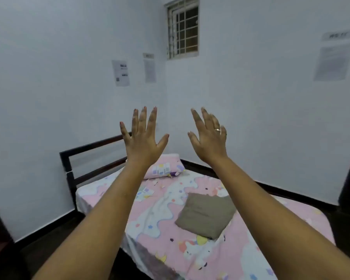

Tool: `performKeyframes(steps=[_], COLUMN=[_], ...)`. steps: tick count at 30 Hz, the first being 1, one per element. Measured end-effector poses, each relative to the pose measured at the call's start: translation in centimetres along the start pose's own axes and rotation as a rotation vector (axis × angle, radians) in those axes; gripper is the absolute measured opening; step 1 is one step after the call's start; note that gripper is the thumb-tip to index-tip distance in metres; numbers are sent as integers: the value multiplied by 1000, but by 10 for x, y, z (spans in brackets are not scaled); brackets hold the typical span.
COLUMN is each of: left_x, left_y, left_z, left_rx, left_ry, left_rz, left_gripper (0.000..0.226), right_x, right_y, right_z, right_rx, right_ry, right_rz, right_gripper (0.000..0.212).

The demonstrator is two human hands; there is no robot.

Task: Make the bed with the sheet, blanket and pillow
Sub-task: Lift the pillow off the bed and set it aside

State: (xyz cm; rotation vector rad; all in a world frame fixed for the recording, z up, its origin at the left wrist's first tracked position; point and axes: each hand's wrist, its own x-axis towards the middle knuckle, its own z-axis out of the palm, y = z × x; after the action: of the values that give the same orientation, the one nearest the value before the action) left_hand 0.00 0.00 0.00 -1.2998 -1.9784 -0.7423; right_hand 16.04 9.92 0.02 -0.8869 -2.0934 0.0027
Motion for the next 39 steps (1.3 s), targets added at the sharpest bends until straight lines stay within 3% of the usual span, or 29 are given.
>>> performKeyframes(steps=[15, 22, 29, 39], left_x=[-1, 23, 42, 108], left_y=[-121, -167, -240, -397], left_z=[179, 246, 302, 386], left_rx=[161, 157, 196, 192], left_ry=[-285, -313, -469, -603], left_rz=[-242, -306, -365, -205], left_gripper=[85, 81, 76, 75], right_x=[45, 82, 114, 177], right_y=[41, 42, 11, -52], right_z=[248, 340, 439, 597], right_rx=[-41, 28, 48, 15], right_ry=[-485, -646, -719, -757], right_rz=[1, 31, 30, 195], right_gripper=[60, 61, 62, 64])
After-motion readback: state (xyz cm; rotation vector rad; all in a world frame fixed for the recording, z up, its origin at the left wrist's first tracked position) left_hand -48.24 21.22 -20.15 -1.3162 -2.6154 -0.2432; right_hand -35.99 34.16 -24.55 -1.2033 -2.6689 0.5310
